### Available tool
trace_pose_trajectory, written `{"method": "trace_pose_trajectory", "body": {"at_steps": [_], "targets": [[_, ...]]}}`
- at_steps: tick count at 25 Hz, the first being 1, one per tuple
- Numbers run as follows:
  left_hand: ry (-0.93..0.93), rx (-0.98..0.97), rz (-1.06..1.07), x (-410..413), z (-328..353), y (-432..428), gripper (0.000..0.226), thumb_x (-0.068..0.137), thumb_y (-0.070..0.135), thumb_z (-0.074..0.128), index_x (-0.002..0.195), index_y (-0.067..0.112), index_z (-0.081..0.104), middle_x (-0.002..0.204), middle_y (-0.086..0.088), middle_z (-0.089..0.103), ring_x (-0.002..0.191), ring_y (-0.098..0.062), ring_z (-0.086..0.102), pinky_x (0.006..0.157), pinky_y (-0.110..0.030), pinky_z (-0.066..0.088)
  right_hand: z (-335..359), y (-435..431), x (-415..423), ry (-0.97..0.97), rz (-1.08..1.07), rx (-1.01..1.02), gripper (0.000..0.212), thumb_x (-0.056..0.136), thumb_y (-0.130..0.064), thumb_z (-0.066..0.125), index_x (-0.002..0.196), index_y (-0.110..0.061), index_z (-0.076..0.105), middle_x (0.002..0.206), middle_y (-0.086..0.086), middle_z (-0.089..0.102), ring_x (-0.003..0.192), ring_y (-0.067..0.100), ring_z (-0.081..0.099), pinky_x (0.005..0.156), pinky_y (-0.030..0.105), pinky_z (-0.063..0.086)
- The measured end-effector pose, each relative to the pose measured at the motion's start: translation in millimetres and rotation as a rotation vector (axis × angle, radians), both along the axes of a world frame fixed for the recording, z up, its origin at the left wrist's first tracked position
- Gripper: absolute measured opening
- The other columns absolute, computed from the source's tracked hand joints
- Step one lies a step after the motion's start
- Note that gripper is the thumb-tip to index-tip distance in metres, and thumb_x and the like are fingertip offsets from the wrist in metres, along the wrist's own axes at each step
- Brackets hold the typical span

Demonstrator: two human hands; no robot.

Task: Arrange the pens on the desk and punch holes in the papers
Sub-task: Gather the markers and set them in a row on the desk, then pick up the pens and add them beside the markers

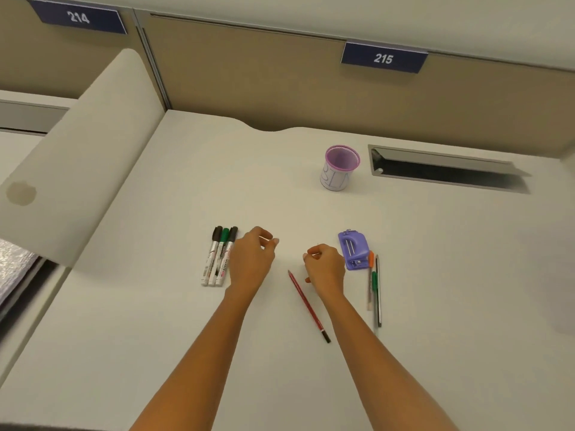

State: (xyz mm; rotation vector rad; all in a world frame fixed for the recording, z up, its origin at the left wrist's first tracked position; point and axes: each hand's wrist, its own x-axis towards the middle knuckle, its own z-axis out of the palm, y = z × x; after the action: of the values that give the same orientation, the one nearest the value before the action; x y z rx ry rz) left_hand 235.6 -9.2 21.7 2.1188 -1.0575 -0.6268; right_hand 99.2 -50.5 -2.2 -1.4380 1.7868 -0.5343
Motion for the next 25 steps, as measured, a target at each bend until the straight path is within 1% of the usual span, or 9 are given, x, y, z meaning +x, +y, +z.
{"method": "trace_pose_trajectory", "body": {"at_steps": [1, 4, 6, 8, 12, 16, 19, 23, 25], "targets": [[0.009, 0.017, -0.056, -19.1, -0.4, -3.2, 0.019, 0.086, 0.036, 0.062, 0.096, 0.02, 0.067, 0.089, 0.005, 0.07, 0.076, -0.011, 0.062, 0.06, -0.022, 0.04, 3.2, -0.3, -14.1, 0.007, -0.008, -0.014, 0.018, 0.09, -0.012, 0.06, 0.107, -0.007, 0.066, 0.098, 0.008, 0.07, 0.082, 0.022, 0.066, 0.075, 0.039, 0.06], [0.081, 0.087, -0.235, -80.8, -6.9, -9.9, 0.018, 0.084, 0.03, 0.065, 0.094, 0.017, 0.071, 0.093, 0.003, 0.073, 0.081, -0.015, 0.066, 0.07, -0.025, 0.048, 3.4, 1.6, -68.7, 0.068, -0.049, -0.071, 0.013, 0.088, -0.009, 0.059, 0.098, -0.007, 0.068, 0.09, 0.009, 0.07, 0.077, 0.026, 0.067, 0.073, 0.043, 0.059], [0.121, 0.137, -0.318, -119.8, -13.2, -11.9, 0.018, 0.084, 0.028, 0.066, 0.095, 0.014, 0.072, 0.095, -0.001, 0.074, 0.083, -0.017, 0.068, 0.074, -0.026, 0.05, -0.5, 4.8, -106.2, 0.139, -0.089, -0.06, 0.012, 0.088, -0.01, 0.059, 0.095, -0.008, 0.069, 0.09, 0.009, 0.07, 0.077, 0.028, 0.067, 0.074, 0.042, 0.058], [0.08, 0.192, -0.369, -153.7, -19.0, -13.2, 0.02, 0.086, 0.028, 0.066, 0.097, 0.012, 0.071, 0.096, -0.002, 0.072, 0.087, -0.018, 0.067, 0.074, -0.025, 0.047, -6.3, 7.8, -134.6, 0.219, -0.087, 0.001, 0.014, 0.088, -0.013, 0.061, 0.098, -0.009, 0.07, 0.095, 0.01, 0.072, 0.081, 0.027, 0.067, 0.074, 0.036, 0.056], [-0.04, 0.279, -0.351, -191.0, -27.4, -15.2, 0.01, 0.089, 0.019, 0.059, 0.08, 0.017, 0.062, 0.08, -0.006, 0.062, 0.07, -0.019, 0.056, 0.066, -0.027, 0.045, -14.1, 9.1, -152.4, 0.228, -0.022, 0.075, 0.014, 0.086, -0.017, 0.067, 0.098, -0.01, 0.068, 0.096, 0.009, 0.071, 0.081, 0.025, 0.066, 0.072, 0.035, 0.056], [-0.1, 0.304, -0.317, -206.6, -28.5, -21.6, 0.017, 0.089, 0.017, 0.057, 0.096, 0.007, 0.069, 0.093, -0.01, 0.07, 0.074, -0.023, 0.061, 0.061, -0.026, 0.042, -16.4, 3.1, -157.5, 0.286, 0.051, 0.084, 0.015, 0.087, -0.019, 0.064, 0.095, -0.007, 0.066, 0.095, 0.012, 0.07, 0.081, 0.027, 0.066, 0.071, 0.035, 0.055], [-0.114, 0.35, -0.284, -212.3, -27.0, -25.8, 0.018, 0.087, 0.022, 0.061, 0.095, 0.007, 0.068, 0.093, -0.011, 0.068, 0.069, -0.02, 0.055, 0.059, -0.028, 0.043, -17.0, 1.3, -163.7, 0.346, 0.148, 0.118, 0.017, 0.088, -0.019, 0.062, 0.093, -0.004, 0.066, 0.096, 0.015, 0.07, 0.086, 0.032, 0.068, 0.069, 0.035, 0.055], [-0.14, 0.392, -0.245, -218.4, -26.8, -28.2, 0.014, 0.084, 0.018, 0.061, 0.084, 0.004, 0.062, 0.083, -0.011, 0.062, 0.065, -0.02, 0.051, 0.052, -0.026, 0.038, -15.3, -3.4, -175.3, 0.237, 0.098, 0.167, 0.02, 0.083, -0.025, 0.066, 0.088, -0.005, 0.066, 0.087, 0.013, 0.069, 0.078, 0.031, 0.066, 0.061, 0.031, 0.048], [-0.12, 0.393, -0.229, -218.7, -27.1, -28.6, 0.012, 0.08, 0.017, 0.061, 0.08, 0.005, 0.06, 0.077, -0.01, 0.059, 0.063, -0.021, 0.05, 0.05, -0.025, 0.037, -14.9, -7.4, -183.4, 0.121, 0.022, 0.178, 0.022, 0.077, -0.024, 0.068, 0.075, -0.002, 0.067, 0.074, 0.016, 0.07, 0.069, 0.032, 0.066, 0.063, 0.034, 0.055]]}}
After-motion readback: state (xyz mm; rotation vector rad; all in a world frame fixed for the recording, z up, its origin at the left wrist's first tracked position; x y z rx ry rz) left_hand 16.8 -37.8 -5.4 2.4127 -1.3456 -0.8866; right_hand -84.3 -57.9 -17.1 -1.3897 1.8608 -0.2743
